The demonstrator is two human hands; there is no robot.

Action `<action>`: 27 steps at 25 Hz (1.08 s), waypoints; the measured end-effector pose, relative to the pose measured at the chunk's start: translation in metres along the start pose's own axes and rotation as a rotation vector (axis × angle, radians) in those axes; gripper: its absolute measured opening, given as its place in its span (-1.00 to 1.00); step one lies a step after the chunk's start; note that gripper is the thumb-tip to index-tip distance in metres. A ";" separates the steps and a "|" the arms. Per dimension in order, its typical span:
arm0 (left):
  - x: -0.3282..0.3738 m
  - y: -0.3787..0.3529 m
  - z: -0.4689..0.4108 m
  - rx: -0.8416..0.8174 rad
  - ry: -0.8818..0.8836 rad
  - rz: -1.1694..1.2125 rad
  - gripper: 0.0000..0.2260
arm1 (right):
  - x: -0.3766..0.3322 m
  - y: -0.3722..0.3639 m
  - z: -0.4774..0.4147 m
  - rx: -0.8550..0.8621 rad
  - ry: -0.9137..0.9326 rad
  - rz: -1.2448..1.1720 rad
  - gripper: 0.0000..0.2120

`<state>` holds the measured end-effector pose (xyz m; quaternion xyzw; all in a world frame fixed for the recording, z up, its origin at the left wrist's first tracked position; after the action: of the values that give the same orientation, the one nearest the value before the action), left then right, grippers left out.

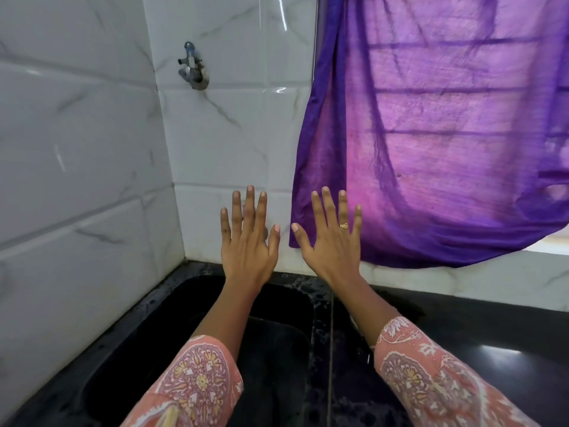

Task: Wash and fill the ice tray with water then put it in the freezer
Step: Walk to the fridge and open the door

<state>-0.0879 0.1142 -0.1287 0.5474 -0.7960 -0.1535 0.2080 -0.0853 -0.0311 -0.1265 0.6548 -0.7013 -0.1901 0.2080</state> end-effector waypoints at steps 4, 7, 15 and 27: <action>0.004 0.013 0.033 -0.036 0.078 -0.053 -0.45 | -0.005 0.004 0.021 -0.039 0.053 -0.095 -0.33; 0.004 0.025 0.059 -0.042 0.141 -0.110 -0.45 | -0.012 0.008 0.041 -0.076 0.118 -0.146 -0.34; -0.013 0.066 0.135 -0.059 0.342 -0.271 -0.46 | -0.053 0.018 0.102 -0.206 0.261 -0.269 -0.33; -0.066 0.140 0.244 -0.156 0.616 -0.432 -0.45 | -0.143 0.046 0.190 -0.392 0.484 -0.418 -0.31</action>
<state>-0.3017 0.2293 -0.2849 0.7053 -0.5486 -0.0825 0.4413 -0.2189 0.1136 -0.2674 0.7576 -0.4334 -0.1985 0.4458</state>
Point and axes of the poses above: each hand's wrist, its own z-axis away from the middle knuckle, its own y-axis out of the back of the hand, x = y × z, the point moved 3 cm from there along -z, towards the middle knuckle, and after that the axes turned 10 degrees about z, right-handed, at the moved point
